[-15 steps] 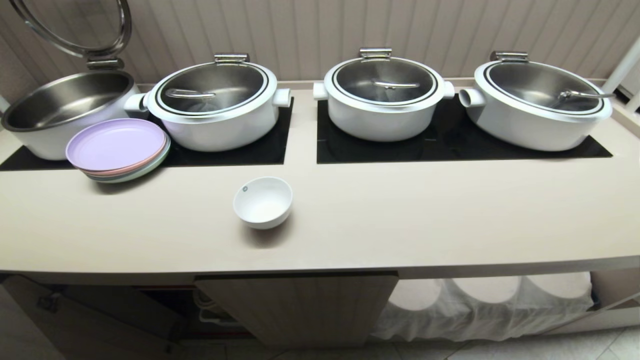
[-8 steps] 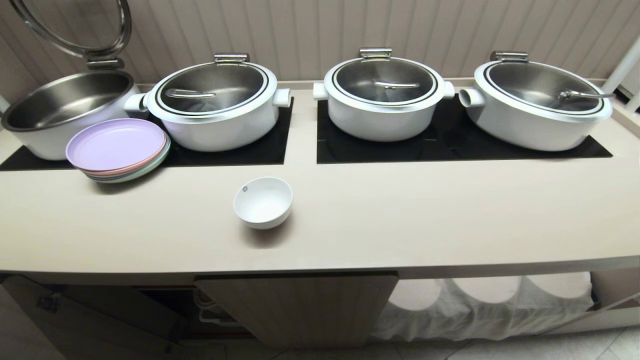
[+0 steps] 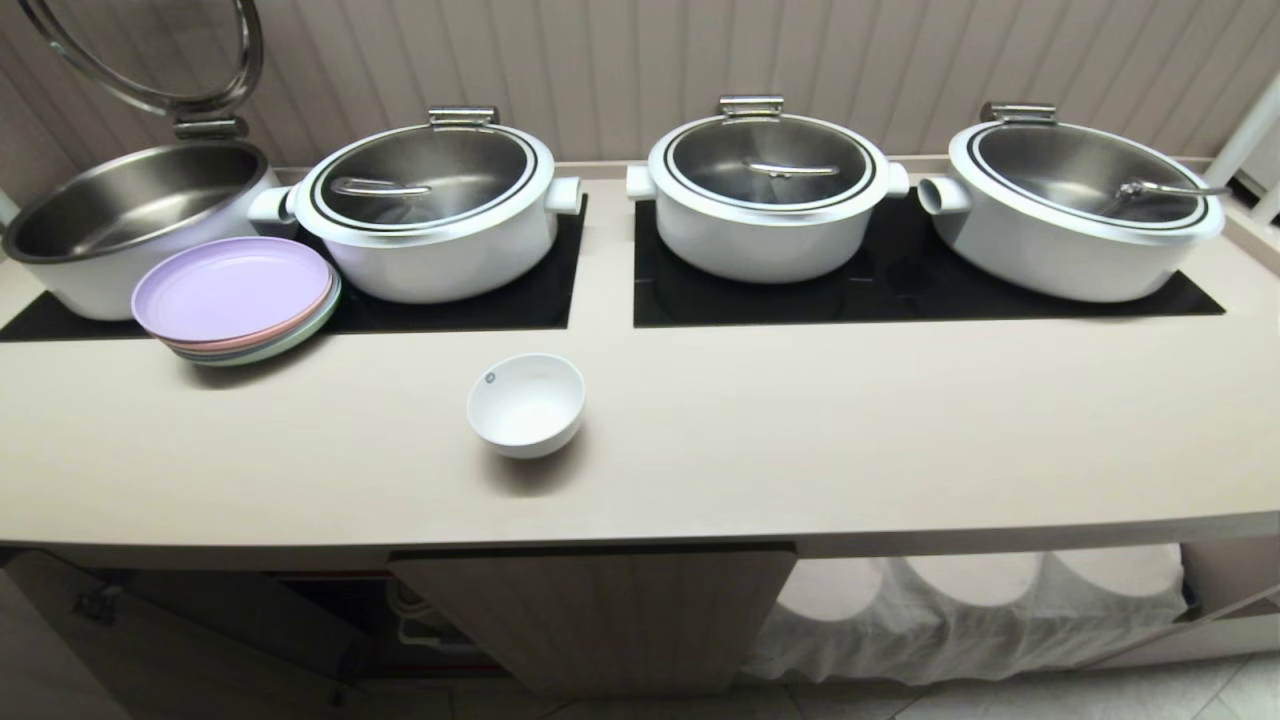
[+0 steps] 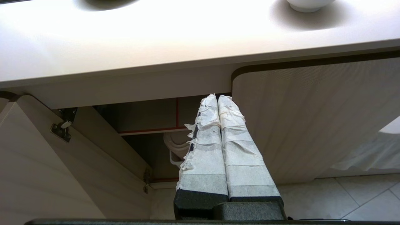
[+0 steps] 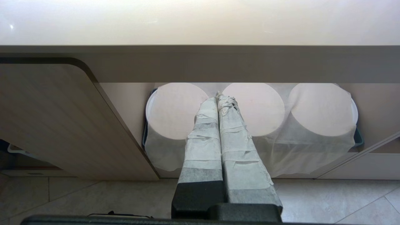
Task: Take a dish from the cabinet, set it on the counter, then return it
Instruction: Pick up the bowl from the table
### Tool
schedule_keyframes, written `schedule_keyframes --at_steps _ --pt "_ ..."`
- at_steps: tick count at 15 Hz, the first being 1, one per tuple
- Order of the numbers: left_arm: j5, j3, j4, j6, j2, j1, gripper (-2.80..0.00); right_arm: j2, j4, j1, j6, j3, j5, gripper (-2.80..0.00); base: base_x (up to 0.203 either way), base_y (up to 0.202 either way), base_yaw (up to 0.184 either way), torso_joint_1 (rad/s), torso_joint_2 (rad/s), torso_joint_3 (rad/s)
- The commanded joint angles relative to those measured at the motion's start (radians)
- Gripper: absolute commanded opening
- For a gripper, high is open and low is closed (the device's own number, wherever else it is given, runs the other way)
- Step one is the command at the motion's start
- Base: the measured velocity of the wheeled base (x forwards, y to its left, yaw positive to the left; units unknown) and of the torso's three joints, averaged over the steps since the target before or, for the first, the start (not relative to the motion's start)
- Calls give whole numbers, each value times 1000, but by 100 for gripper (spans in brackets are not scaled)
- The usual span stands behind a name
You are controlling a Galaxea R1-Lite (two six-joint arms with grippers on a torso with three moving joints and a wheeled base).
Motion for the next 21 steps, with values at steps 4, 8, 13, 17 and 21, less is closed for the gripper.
schedule_keyframes --at_steps 4,8,13,17,21 --pt "-3 1 -1 0 0 0 -280 0 0 0 -1 0 0 -280 0 0 0 0 0 0" --pt "-24 -5 0 6 0 0 -280 0 0 1 0 0 0 -280 0 0 0 0 0 0" --pt "-68 -163 113 -2 3 1 -280 0 0 0 0 0 0 -280 0 0 0 0 0 0" --pt "-89 -289 198 -27 164 -2 -280 0 0 0 0 0 0 -280 0 0 0 0 0 0" --pt "-118 -435 203 -78 435 -7 -280 0 0 0 0 0 0 -280 0 0 0 0 0 0"
